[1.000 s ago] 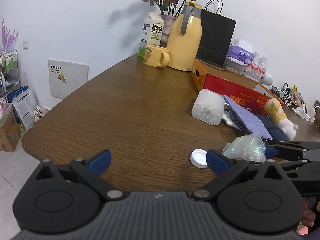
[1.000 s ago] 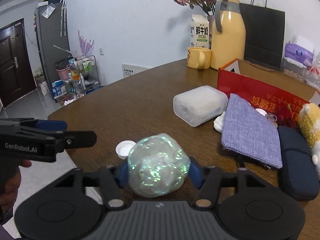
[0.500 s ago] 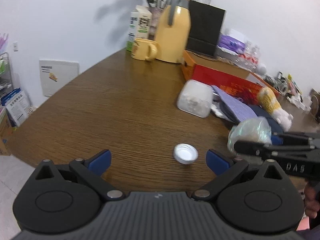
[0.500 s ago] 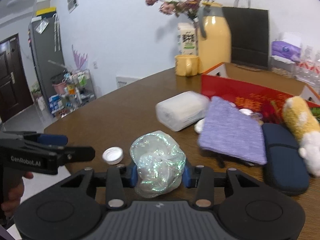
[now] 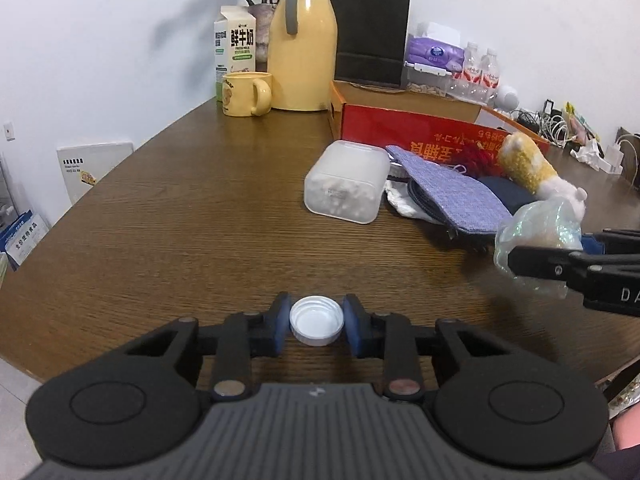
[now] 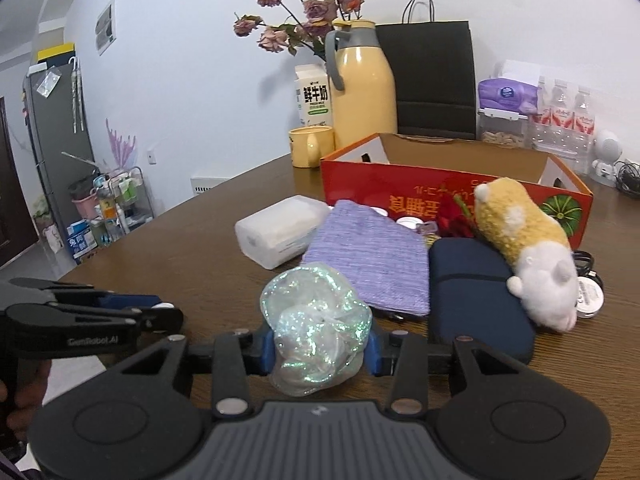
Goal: Organize objects
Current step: 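Carry the plastic bag with the right gripper while the left gripper grasps the white cap and carries it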
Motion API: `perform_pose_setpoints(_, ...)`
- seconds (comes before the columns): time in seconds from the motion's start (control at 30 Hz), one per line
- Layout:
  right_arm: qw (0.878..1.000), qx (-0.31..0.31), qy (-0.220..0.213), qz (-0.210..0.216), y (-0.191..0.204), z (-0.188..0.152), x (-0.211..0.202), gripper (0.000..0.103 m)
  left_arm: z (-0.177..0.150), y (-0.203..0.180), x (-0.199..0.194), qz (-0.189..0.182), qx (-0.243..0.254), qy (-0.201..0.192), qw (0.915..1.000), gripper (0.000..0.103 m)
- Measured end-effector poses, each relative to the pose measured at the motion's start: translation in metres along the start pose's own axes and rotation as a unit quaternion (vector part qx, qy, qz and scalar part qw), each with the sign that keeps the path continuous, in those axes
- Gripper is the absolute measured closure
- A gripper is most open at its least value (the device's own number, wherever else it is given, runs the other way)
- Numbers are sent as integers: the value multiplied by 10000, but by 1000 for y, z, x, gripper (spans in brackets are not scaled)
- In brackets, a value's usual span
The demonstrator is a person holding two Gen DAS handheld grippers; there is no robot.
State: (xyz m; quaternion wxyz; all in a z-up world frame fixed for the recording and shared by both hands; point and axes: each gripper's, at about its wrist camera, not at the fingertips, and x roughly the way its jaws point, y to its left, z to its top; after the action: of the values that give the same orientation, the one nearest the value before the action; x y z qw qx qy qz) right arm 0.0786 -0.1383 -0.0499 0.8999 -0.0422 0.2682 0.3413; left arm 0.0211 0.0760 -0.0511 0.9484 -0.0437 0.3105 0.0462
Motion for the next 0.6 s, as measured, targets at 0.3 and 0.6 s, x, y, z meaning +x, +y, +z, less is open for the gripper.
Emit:
perform_pose_setpoints(0.3, 9997, -45, -244, -58, -21, 13, -8, 63, 32, -10, -2, -81, -22, -317, 9995, 74)
perform_pose_setpoints(0.6, 9933, -415, -886, -612, -68, 75, -9, 63, 115, -58, 12, -461, 286, -1308, 9899, 74)
